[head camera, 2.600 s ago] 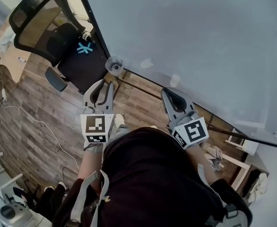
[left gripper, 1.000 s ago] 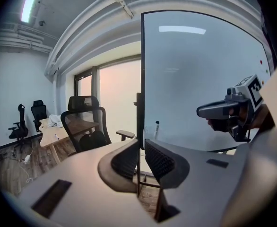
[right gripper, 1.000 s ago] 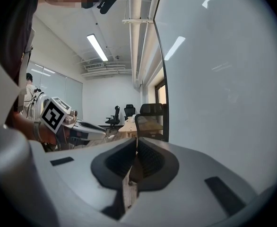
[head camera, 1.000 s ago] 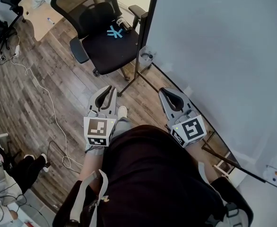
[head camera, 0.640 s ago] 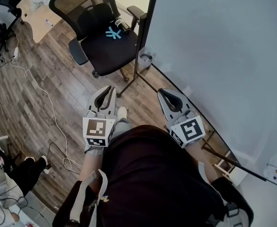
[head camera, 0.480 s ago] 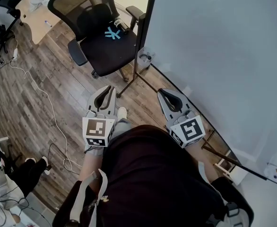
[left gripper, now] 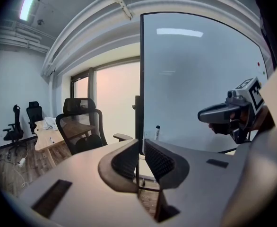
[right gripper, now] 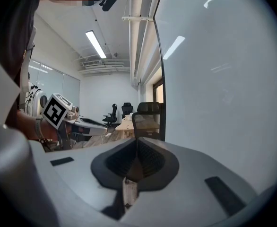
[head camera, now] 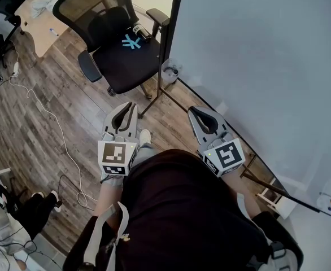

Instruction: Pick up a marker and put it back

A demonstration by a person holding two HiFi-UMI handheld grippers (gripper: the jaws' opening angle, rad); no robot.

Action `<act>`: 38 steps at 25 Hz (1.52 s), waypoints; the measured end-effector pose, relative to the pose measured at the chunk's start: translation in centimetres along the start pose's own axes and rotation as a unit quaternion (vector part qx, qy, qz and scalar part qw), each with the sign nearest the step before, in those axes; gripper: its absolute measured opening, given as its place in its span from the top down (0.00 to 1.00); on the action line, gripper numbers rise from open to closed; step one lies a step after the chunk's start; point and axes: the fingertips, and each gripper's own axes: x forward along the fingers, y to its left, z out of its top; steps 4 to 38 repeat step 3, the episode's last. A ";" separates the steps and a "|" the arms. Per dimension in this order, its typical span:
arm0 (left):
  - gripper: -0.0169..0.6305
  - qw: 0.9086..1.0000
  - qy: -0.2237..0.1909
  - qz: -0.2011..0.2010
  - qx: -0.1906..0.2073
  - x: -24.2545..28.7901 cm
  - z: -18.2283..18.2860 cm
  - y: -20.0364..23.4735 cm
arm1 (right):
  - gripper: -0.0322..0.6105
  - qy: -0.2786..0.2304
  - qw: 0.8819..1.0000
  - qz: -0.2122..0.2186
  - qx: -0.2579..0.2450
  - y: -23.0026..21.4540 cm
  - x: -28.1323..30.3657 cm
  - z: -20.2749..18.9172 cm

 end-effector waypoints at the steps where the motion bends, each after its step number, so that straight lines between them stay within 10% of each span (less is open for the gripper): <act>1: 0.91 1.000 0.000 0.001 0.000 0.0 0.0 0.1 | 0.92 0.000 1.000 0.000 0.000 0.0 0.0 0.0; 38: 0.91 1.000 0.001 0.003 -0.001 0.0 0.1 0.2 | 0.92 0.001 1.000 -0.001 -0.001 0.0 -0.1 0.0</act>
